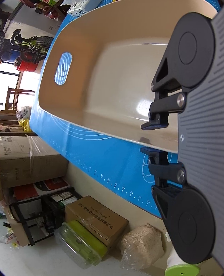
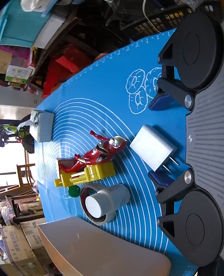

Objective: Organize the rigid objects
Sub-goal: 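Grasp the white charger plug with the right gripper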

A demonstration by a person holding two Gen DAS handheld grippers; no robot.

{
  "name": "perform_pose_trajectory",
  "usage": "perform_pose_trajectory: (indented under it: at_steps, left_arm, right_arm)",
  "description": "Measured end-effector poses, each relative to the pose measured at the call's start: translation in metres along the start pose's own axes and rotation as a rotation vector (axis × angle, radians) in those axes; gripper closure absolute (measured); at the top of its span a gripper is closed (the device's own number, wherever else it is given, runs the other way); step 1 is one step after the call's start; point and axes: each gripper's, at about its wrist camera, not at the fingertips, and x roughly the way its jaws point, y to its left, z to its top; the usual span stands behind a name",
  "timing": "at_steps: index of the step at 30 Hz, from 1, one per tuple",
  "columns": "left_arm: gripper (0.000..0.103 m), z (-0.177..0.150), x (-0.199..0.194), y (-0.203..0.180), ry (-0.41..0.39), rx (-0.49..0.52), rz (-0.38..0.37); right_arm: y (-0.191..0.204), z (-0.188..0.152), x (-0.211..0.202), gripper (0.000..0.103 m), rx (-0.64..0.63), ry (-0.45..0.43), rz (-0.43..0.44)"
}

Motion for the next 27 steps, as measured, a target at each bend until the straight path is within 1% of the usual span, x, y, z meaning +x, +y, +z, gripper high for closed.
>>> perform_pose_trajectory:
  at_steps: [1,3,5,7,9,12,15,22,27]
  left_arm:
    - [0.088,0.000,0.000,0.000,-0.002,0.003,0.005]
    - [0.089,0.000,0.000,0.003,0.000,-0.007,-0.008]
    - [0.089,-0.001,-0.001,0.003,0.001,-0.014,-0.014]
    - [0.089,-0.001,-0.001,0.002,0.001,-0.009,-0.013]
    - [0.089,-0.001,-0.002,0.000,-0.001,0.000,-0.009]
    - [0.089,0.000,-0.002,0.001,0.000,-0.003,-0.008]
    - [0.089,0.001,-0.002,0.001,-0.001,-0.012,-0.010]
    - [0.090,-0.001,-0.002,0.001,-0.011,0.004,-0.014]
    - [0.090,-0.001,-0.001,0.002,-0.007,-0.002,-0.021]
  right_arm:
    - [0.001,0.000,0.000,0.026,-0.006,-0.005,-0.004]
    - [0.003,0.000,0.000,0.028,-0.005,-0.014,-0.001]
    - [0.004,0.000,-0.001,0.038,-0.003,-0.021,0.009]
    - [0.006,-0.001,-0.003,0.043,-0.012,-0.032,0.016]
    - [0.009,-0.003,-0.004,0.043,-0.019,-0.036,0.015]
    - [0.004,-0.005,-0.006,0.043,0.008,-0.044,0.038]
    - [0.001,-0.005,-0.011,0.043,0.019,-0.071,0.051]
    - [0.003,0.001,-0.034,0.043,0.020,-0.159,0.069]
    - [0.013,0.021,-0.063,0.043,-0.003,-0.259,0.112]
